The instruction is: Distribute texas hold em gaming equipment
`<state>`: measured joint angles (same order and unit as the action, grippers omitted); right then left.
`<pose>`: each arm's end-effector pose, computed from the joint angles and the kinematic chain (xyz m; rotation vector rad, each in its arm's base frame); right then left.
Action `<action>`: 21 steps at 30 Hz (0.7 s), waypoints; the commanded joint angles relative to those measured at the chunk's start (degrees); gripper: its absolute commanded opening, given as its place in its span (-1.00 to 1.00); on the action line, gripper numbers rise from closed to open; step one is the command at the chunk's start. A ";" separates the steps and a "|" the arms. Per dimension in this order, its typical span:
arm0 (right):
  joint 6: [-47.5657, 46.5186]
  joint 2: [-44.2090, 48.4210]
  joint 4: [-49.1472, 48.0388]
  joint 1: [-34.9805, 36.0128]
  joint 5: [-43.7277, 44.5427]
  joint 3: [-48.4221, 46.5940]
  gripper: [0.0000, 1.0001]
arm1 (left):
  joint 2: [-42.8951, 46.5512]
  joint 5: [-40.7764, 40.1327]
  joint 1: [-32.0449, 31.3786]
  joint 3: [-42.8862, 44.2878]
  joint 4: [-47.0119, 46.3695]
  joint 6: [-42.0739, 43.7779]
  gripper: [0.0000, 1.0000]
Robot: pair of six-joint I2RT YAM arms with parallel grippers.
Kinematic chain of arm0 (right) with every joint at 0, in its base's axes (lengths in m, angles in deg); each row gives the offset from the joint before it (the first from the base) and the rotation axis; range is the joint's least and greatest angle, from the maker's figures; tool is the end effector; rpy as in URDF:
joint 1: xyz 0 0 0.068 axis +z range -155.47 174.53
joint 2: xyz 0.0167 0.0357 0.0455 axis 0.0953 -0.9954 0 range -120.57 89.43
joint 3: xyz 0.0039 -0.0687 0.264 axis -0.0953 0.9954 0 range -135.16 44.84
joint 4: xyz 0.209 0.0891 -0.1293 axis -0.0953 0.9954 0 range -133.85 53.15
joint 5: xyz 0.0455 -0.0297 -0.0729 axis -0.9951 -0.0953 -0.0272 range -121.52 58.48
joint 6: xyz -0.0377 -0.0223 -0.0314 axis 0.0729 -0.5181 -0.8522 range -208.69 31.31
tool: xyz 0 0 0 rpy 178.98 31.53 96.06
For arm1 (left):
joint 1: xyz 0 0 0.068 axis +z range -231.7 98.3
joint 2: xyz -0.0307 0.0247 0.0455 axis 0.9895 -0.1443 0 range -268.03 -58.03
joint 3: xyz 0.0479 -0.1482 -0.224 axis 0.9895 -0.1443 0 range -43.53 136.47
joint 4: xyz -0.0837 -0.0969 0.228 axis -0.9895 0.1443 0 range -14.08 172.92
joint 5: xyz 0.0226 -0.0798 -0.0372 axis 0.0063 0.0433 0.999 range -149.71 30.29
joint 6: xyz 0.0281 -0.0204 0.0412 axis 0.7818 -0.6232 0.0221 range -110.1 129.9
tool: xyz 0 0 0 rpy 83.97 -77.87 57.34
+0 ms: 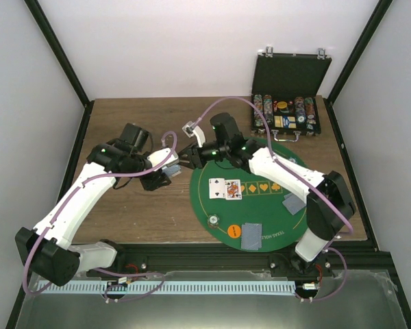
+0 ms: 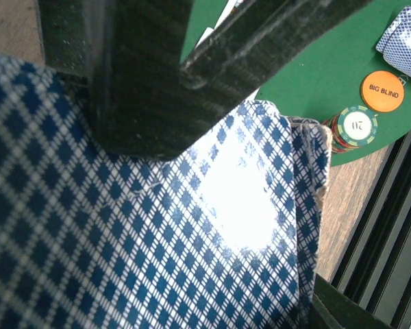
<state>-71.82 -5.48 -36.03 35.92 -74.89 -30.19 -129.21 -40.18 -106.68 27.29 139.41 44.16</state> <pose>0.2702 0.2708 0.3031 -0.9607 1.9889 1.3778 0.2013 -0.1068 0.3254 1.3930 2.2370 -0.4023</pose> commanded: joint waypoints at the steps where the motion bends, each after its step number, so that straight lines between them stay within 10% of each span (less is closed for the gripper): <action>1: -2.52 1.77 2.02 0.03 -0.76 -2.70 -0.13 | 0.62 0.92 0.10 0.32 -0.73 -0.14 -0.02; 12: 2.01 -4.35 -8.71 1.32 -8.64 -2.57 0.40 | 0.49 1.52 0.10 0.98 -0.20 -0.16 -0.02; 21: 0.05 -1.26 -5.96 1.06 -0.41 -0.61 0.15 | 0.77 1.82 0.08 0.64 -0.45 -0.07 -0.02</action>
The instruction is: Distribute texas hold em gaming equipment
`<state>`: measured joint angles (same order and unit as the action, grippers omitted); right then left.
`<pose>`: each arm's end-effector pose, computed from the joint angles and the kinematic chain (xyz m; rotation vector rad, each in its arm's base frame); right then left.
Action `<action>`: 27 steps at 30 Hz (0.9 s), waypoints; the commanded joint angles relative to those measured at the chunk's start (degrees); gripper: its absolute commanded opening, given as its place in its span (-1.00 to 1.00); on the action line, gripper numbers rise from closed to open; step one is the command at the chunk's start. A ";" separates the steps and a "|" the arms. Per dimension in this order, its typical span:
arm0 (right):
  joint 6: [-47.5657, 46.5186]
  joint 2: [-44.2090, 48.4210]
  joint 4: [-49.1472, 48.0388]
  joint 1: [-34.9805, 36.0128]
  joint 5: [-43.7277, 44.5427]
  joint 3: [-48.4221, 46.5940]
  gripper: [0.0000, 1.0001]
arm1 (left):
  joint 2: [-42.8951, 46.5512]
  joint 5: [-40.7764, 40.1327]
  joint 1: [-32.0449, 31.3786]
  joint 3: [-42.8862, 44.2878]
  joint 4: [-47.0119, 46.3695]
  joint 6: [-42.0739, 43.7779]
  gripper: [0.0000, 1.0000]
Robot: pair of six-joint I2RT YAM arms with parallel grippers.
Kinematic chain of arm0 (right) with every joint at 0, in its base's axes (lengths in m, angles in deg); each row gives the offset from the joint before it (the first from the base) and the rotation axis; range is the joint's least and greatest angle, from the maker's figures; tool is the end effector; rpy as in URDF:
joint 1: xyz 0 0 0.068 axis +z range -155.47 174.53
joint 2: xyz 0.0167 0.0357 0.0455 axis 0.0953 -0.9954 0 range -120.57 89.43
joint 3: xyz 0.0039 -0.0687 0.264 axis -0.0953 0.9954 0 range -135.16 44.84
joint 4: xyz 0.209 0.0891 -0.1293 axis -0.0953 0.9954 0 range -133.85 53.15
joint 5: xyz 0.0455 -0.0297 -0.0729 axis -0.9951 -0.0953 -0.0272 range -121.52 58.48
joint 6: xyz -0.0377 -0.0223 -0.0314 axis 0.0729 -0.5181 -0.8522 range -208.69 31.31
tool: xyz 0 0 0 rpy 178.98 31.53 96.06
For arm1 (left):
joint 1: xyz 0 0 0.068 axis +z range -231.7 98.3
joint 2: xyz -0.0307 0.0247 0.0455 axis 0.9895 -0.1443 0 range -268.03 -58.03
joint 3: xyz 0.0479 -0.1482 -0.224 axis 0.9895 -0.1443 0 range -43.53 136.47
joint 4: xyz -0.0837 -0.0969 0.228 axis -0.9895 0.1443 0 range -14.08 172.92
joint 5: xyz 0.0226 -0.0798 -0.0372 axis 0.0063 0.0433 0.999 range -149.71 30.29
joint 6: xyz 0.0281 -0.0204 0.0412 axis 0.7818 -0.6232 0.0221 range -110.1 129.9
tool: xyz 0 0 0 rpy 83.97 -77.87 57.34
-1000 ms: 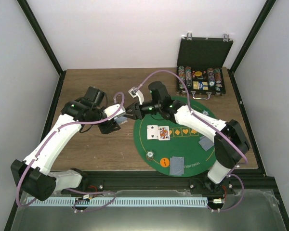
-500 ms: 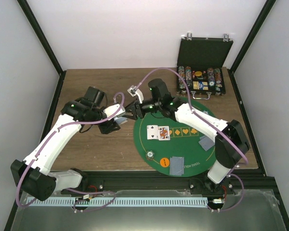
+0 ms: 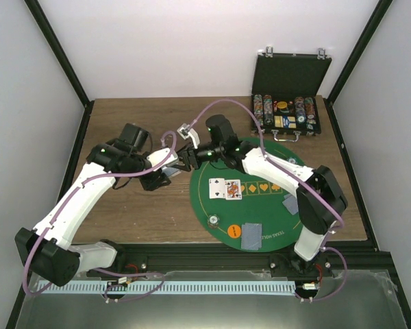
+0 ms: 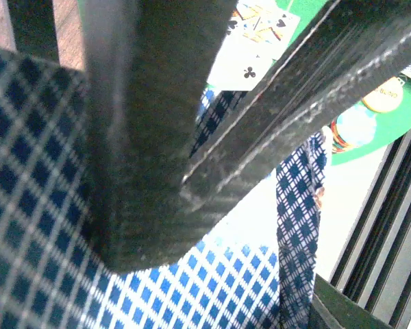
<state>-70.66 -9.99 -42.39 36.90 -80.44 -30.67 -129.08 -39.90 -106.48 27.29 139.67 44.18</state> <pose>0.2770 0.2890 0.2877 -1.0338 1.9258 1.4941 0.2008 -0.1059 0.3257 1.3906 2.2392 -0.4080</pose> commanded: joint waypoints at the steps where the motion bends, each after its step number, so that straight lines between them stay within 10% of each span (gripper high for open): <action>1: -1.27 4.07 0.88 -0.06 6.56 0.57 0.09 | 0.64 1.52 -0.10 0.55 -0.73 -0.09 -0.02; 27: -4.39 8.31 8.68 -0.07 5.04 -0.93 -0.29 | 0.16 0.65 -0.10 0.19 -1.26 -0.39 -0.02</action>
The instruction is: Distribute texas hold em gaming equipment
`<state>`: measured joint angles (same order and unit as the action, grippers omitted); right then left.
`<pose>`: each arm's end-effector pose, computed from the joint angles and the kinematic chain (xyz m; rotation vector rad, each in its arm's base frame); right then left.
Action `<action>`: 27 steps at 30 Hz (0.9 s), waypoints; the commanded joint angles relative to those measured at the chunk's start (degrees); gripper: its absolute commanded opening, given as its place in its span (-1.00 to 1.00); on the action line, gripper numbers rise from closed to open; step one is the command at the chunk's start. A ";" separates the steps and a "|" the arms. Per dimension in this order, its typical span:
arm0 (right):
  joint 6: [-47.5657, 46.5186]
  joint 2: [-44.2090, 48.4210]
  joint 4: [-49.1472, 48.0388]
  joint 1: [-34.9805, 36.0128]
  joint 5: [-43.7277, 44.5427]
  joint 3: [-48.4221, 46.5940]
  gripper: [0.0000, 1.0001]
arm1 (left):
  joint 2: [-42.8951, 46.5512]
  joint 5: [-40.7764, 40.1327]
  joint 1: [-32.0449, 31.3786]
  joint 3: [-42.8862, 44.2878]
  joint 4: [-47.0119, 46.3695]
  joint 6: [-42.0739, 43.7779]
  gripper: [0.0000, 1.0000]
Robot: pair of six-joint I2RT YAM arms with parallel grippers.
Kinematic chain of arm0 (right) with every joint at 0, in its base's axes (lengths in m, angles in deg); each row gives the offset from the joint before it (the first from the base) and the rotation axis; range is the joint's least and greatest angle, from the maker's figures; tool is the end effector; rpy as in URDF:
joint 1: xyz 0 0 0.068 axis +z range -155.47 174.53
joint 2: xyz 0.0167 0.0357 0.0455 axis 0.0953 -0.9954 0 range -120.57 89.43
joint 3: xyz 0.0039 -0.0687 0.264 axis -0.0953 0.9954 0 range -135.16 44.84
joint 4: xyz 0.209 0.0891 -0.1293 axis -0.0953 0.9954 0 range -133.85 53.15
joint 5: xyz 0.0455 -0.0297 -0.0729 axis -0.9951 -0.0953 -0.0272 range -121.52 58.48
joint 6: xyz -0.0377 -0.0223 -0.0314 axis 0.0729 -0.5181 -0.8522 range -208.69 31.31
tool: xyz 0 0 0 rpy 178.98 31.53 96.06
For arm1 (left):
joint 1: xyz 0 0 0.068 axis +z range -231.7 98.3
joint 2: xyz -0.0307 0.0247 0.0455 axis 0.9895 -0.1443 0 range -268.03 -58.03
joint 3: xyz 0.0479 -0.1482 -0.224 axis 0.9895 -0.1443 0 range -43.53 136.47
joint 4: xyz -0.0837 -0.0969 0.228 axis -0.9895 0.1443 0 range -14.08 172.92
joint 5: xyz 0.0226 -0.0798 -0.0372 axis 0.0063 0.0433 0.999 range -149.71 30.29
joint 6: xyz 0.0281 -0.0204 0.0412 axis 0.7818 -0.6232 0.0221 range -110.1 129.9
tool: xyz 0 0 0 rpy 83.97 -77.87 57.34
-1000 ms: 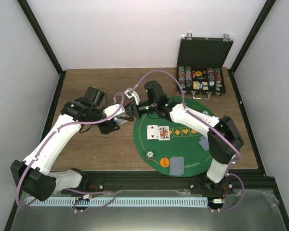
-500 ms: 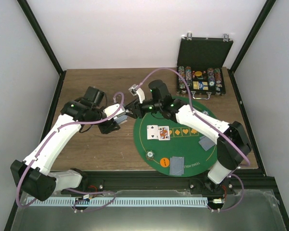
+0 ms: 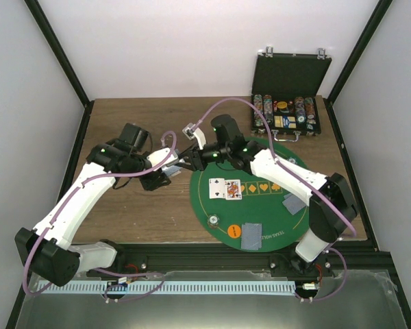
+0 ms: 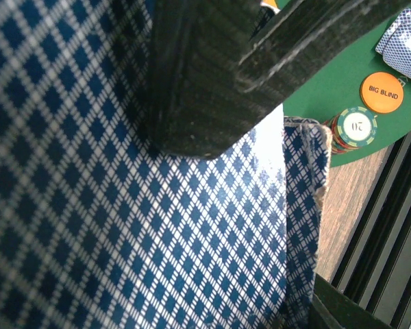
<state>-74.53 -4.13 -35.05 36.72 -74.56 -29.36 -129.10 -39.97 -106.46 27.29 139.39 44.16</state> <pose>0.2619 0.2702 0.3051 -1.0125 1.9609 1.3539 0.2013 -0.1060 0.3259 1.3883 2.2358 -0.4052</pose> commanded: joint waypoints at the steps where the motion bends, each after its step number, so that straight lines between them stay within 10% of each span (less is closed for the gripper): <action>1: -0.52 2.64 1.39 0.12 -0.35 -2.14 -0.29 | 0.22 0.69 -0.12 0.30 -0.97 -0.41 -0.02; 10: -1.70 2.32 2.60 0.10 4.50 -4.03 -0.11 | 0.05 0.78 -0.12 0.38 -0.73 -0.25 -0.02; 27: -2.79 4.01 5.90 0.08 4.70 -4.04 -0.92 | 0.14 0.92 -0.12 0.19 -0.80 -0.12 -0.02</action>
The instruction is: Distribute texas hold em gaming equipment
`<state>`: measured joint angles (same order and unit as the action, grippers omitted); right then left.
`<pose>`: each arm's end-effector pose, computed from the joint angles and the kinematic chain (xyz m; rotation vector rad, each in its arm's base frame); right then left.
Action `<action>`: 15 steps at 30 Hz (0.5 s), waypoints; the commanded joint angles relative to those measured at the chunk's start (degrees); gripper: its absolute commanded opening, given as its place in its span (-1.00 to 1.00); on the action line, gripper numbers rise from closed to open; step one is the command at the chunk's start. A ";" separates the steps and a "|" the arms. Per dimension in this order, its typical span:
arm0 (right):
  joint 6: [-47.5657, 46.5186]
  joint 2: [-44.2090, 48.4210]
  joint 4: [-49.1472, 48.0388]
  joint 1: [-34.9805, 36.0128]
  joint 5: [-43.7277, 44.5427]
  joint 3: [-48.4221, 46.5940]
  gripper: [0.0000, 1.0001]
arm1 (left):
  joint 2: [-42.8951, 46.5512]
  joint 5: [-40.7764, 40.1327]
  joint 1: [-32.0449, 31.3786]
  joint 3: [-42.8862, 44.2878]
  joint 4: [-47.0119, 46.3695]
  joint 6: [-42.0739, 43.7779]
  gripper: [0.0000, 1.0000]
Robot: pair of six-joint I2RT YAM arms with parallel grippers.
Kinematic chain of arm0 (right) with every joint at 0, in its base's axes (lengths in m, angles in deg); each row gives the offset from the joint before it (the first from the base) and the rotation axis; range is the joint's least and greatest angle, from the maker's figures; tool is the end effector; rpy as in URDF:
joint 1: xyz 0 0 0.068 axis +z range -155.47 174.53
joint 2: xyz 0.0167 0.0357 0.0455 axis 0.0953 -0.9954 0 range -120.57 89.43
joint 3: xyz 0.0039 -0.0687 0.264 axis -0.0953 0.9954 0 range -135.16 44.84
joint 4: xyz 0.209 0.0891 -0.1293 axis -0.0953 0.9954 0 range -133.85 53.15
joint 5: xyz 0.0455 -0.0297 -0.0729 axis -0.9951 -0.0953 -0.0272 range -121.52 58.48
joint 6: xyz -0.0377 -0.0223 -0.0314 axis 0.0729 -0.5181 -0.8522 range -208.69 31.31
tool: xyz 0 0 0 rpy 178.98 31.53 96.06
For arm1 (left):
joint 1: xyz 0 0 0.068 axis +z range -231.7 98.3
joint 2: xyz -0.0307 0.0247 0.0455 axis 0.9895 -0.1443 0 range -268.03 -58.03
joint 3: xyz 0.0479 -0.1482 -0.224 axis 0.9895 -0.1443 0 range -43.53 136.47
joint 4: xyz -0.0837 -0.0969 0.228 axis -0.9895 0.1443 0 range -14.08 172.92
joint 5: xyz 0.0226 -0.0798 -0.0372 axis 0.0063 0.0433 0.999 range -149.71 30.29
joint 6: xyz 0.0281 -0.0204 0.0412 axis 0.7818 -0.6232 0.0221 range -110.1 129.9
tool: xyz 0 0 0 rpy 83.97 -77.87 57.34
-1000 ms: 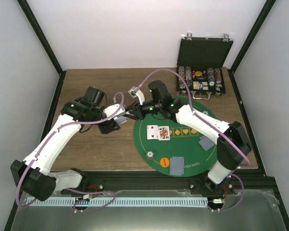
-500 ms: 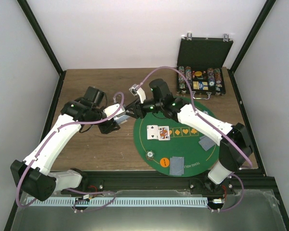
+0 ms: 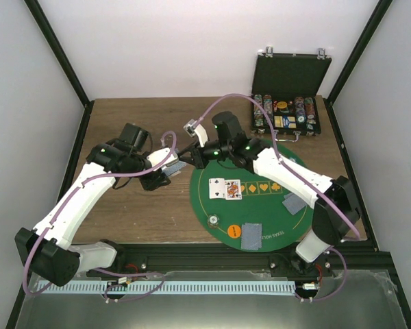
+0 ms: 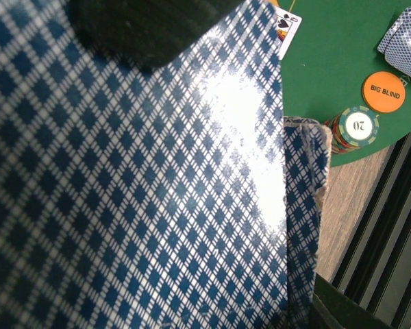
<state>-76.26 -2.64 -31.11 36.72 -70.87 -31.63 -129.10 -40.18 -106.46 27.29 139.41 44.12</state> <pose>0.2597 0.2659 0.3210 -0.9960 1.9604 1.2721 0.2014 -0.1059 0.3258 1.3871 2.2381 -0.4008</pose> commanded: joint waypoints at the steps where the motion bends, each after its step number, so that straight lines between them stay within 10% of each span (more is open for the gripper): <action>1: -1.21 2.78 2.21 0.08 1.03 -1.73 -0.92 | 0.21 1.10 -0.12 0.13 -0.88 -0.11 -0.02; 15: -4.70 9.81 7.12 -3.47 -0.48 -2.01 -0.99 | 0.23 0.42 -0.12 -0.05 -1.30 -0.42 -0.02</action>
<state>-78.69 3.91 -27.51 35.22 -71.37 -31.63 -129.10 -40.14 -106.46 27.27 139.04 44.14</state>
